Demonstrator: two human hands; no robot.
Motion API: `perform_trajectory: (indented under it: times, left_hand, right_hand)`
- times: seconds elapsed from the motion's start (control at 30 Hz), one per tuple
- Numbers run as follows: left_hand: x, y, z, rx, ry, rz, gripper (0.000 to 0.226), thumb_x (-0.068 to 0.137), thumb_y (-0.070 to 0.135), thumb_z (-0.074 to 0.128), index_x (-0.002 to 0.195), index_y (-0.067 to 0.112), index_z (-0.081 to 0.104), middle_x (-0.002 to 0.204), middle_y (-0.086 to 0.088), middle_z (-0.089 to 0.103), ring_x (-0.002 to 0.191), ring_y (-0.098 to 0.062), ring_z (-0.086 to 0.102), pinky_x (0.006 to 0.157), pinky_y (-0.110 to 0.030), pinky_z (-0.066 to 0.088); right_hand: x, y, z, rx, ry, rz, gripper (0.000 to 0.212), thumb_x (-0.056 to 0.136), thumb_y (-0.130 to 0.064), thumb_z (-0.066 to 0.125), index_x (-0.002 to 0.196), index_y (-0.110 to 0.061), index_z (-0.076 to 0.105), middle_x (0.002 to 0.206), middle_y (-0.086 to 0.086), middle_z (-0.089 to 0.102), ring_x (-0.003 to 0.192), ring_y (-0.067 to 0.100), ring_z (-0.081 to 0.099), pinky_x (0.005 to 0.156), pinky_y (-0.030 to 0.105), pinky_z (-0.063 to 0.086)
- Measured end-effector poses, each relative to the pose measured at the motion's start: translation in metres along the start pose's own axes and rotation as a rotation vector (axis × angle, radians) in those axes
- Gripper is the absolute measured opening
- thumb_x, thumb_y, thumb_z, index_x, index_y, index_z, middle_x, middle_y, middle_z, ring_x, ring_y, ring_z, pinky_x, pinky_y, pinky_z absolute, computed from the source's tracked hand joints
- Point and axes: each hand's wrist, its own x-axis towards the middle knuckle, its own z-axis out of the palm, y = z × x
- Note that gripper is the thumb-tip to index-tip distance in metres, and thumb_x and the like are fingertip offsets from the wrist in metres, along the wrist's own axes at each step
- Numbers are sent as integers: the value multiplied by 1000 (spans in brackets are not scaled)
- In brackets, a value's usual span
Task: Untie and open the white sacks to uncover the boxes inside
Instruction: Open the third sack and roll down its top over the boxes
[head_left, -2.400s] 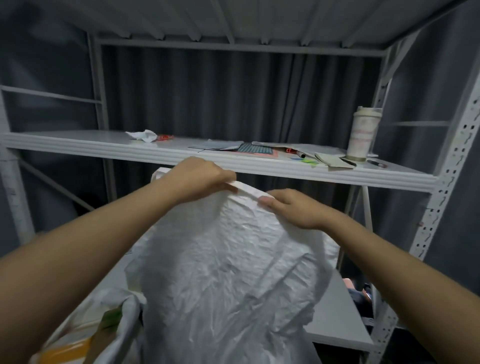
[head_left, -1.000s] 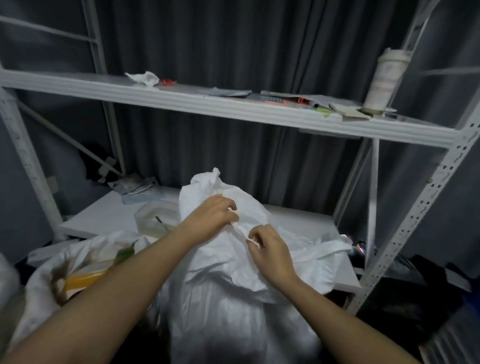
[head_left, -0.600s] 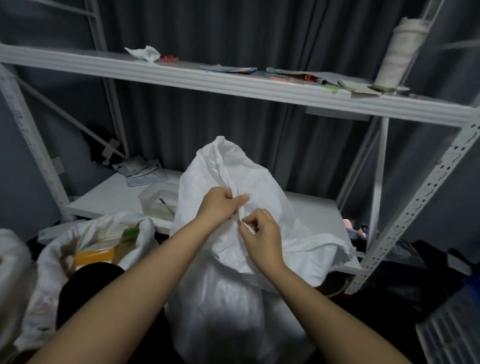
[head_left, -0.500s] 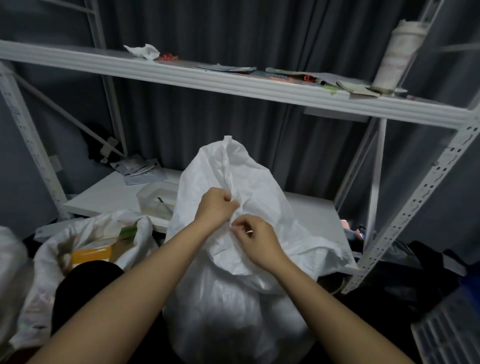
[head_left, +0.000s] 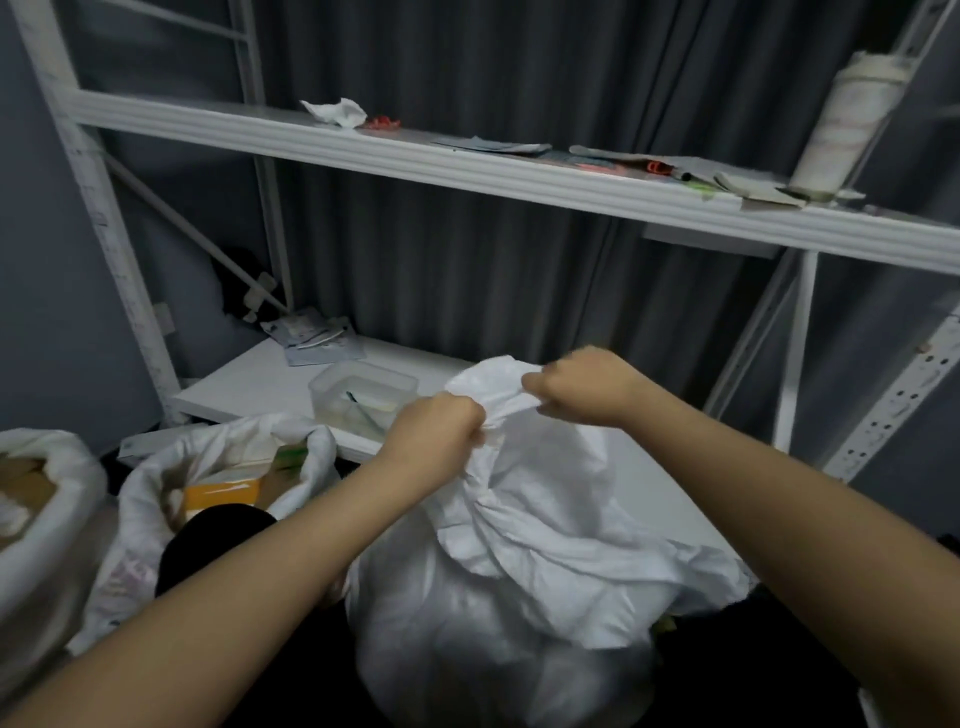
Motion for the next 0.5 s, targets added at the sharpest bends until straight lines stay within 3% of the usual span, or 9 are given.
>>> perform_trajectory:
  times: [0.07,0.13,0.27,0.4,0.5]
  left_hand:
    - [-5,-18,-5,69,34,5,17,94,24,51,81,14,56,93,-11,64,93,-33,61,64,-33,37]
    - [-9,-35,-11,72,39,-35,15,93,30,53,93,19,64,98,-7,67,98,-29,60,67,-32,38]
    - [-17,-39,-13,-273,-23,-115,35,80,47,69,109,27,63,102,7,67,98,-17,60,78,-31,46]
    - [-17,-31,-21,-405,81,-63,21,87,33,64,73,18,59,63,7,52,70,-19,56,62,-33,37]
    - [-20,-53,-42,-902,-79,-178,25,89,23,65,67,12,64,55,6,51,54,-6,48,56,-24,37]
  right_hand:
    - [-3,-14,4,215,-139,115,15,93,-30,49,90,-16,45,93,12,64,86,34,60,61,31,34]
    - [-5,-31,5,396,-119,166,17,93,-32,48,84,-19,40,94,11,61,90,32,57,61,32,29]
    - [7,-52,-11,643,-171,201,26,91,-37,55,72,-22,45,85,3,58,78,20,50,58,32,32]
    - [14,-40,-33,865,-66,218,31,77,-45,73,80,-21,53,75,-6,58,70,13,52,56,30,38]
    - [7,-24,-41,573,93,228,30,78,-44,71,82,-25,48,76,-9,53,76,16,52,58,33,39]
